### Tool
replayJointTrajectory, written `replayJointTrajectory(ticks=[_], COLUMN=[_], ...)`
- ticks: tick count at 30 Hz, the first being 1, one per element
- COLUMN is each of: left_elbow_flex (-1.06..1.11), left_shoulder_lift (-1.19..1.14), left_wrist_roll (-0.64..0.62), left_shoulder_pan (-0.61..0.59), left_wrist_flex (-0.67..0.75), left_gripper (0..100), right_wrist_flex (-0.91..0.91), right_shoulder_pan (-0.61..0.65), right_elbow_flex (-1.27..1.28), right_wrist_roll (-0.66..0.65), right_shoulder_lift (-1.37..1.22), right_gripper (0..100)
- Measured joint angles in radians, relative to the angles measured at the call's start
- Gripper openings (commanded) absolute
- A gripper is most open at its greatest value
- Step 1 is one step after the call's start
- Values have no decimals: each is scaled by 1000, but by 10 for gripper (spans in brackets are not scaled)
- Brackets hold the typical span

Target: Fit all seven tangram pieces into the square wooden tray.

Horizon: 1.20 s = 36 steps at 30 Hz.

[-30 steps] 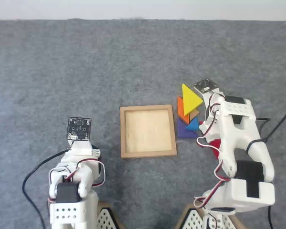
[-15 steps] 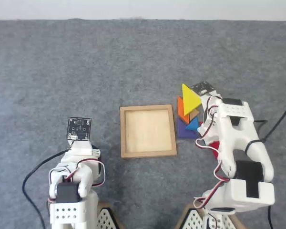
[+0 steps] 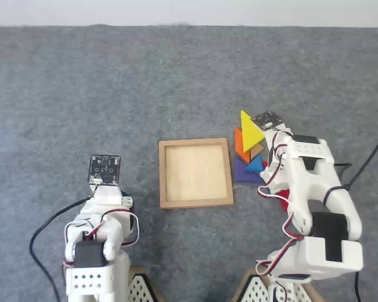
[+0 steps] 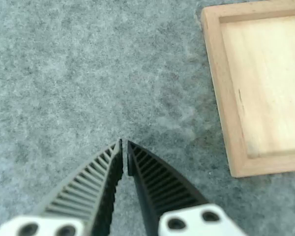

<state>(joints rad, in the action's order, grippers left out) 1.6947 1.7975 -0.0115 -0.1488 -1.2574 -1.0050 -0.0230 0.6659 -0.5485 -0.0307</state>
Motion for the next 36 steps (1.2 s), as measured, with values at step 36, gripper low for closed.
replayJointTrajectory(ticks=[36], left_elbow_flex=[0], left_shoulder_lift=[0], left_wrist_roll=[0], left_shoulder_pan=[0], left_wrist_flex=[0], left_gripper=[15], right_wrist_flex=[-448], right_shoulder_pan=[278], right_elbow_flex=[-181], right_wrist_roll=[292], right_shoulder_lift=[368], right_gripper=[209])
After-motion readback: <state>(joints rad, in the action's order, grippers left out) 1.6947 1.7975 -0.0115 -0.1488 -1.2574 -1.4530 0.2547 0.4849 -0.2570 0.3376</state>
